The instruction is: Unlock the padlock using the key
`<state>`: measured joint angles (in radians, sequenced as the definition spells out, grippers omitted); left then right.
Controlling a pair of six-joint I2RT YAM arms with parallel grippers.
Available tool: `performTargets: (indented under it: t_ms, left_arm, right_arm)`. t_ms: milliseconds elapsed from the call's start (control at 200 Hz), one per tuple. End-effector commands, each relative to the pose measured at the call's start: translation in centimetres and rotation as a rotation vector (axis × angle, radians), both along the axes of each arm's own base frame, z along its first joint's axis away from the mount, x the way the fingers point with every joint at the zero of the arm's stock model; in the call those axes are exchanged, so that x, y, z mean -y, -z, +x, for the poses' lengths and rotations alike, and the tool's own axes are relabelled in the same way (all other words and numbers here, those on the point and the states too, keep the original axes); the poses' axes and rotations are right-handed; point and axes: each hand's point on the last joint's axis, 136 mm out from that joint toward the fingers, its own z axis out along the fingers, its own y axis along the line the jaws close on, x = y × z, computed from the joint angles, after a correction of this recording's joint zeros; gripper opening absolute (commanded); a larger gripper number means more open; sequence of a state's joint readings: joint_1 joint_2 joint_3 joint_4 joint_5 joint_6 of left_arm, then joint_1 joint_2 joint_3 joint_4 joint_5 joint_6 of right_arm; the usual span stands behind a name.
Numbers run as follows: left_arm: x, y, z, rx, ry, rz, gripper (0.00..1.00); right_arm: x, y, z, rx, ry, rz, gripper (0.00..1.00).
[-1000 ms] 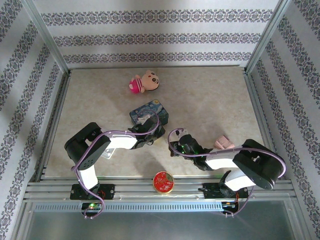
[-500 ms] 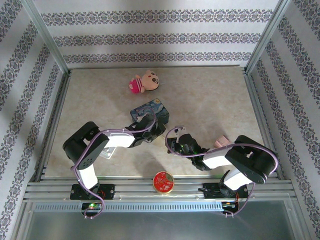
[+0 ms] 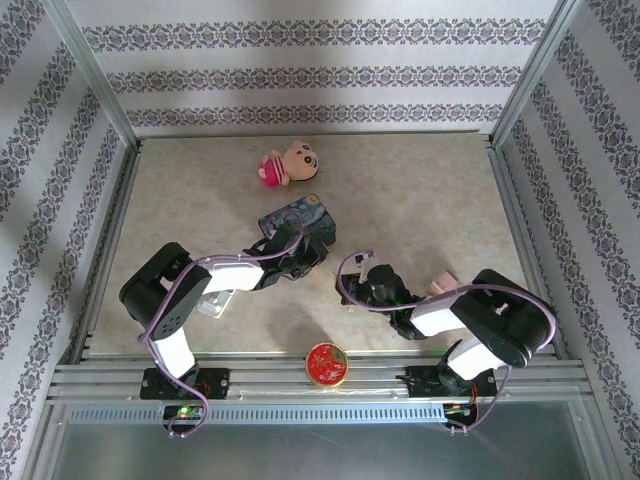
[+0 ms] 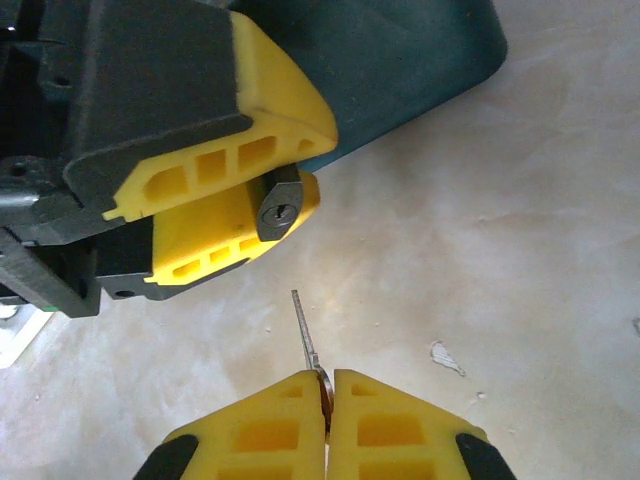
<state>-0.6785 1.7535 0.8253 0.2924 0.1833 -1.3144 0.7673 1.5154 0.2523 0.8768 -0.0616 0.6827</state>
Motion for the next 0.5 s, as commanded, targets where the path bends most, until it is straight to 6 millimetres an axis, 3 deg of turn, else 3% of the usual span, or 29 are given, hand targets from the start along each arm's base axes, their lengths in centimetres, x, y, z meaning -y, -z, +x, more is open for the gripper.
performTargets:
  t_ms: [0, 495]
  left_arm:
    - [-0.3, 2.4, -2.1, -0.193, -0.025, -0.048, 0.0]
    - [0.1, 3.1, -2.3, -0.206, -0.022, -0.074, 0.0]
  right_arm:
    - [-0.8, -1.7, 0.7, 0.057, -0.019, 0.044, 0.0]
    - [-1.6, -1.9, 2.6, 0.084, 0.023, 0.064, 0.0]
